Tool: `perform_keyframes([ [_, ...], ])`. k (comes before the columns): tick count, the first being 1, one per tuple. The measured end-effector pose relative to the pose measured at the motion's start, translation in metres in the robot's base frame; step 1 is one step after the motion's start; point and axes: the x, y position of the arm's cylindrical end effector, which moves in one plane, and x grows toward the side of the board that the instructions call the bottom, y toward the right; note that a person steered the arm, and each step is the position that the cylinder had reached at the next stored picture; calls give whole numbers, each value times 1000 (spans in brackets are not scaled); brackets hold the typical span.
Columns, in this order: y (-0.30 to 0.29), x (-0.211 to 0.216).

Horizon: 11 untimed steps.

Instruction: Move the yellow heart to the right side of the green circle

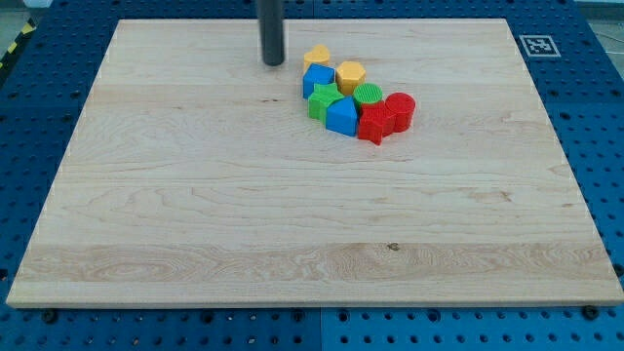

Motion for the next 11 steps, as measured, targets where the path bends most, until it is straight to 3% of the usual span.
perform_keyframes([
  [1, 33, 19],
  [3, 74, -12],
  [6, 155, -12],
  [8, 173, 54],
  [10, 202, 14],
  [11, 184, -11],
])
